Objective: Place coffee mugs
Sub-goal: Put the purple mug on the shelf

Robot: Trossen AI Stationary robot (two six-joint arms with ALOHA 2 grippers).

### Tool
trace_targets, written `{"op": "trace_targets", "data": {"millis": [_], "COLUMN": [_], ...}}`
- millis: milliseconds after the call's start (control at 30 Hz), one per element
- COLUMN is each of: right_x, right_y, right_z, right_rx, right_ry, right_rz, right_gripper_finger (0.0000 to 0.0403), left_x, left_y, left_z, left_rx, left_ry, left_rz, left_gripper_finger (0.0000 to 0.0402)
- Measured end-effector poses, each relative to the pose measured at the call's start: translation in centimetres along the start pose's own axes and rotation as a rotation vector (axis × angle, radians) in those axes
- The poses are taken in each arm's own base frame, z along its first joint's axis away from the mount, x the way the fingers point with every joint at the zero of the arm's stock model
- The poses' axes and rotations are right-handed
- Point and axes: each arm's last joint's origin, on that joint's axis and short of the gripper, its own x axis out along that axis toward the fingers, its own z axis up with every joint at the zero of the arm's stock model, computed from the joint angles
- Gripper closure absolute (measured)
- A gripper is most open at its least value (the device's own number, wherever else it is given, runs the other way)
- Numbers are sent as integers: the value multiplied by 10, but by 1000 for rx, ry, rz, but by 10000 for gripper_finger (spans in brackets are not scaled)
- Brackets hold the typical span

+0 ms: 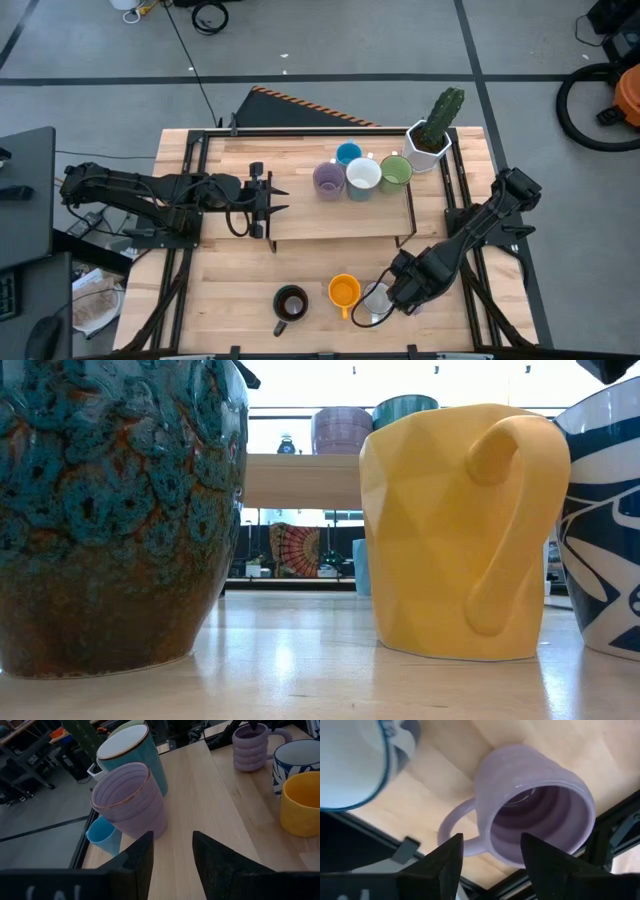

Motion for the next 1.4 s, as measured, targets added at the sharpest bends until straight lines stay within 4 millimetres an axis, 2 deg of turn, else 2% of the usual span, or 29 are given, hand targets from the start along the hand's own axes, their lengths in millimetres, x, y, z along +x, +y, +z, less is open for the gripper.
{"op": "trace_targets", "data": {"millis": [200,600,800,1000,1267,1400], "right_x": [14,23,21,3,-54,-80], "right_y": [8,7,7,10,23,24], "right_z": [1,2,0,-4,-14,-13], "right_rx": [-14,-27,-35,-56,-203,-275], "right_ry": [2,2,53,54,-1,-66], "right_rz": [-39,-26,-29,-18,115,169], "right_gripper_finger": [222,346,378,373,374,374], "left_x": [0,0,0,0,0,0], "left_y": [0,0,0,0,0,0], "left_z": [0,0,0,0,0,1], "left_rx": [0,1,2,3,3,0], "left_ry": [0,4,3,3,2,-7], "left_rz": [0,-1,-1,-1,-1,2], "left_gripper_finger": [260,260,260,260,260,260]}}
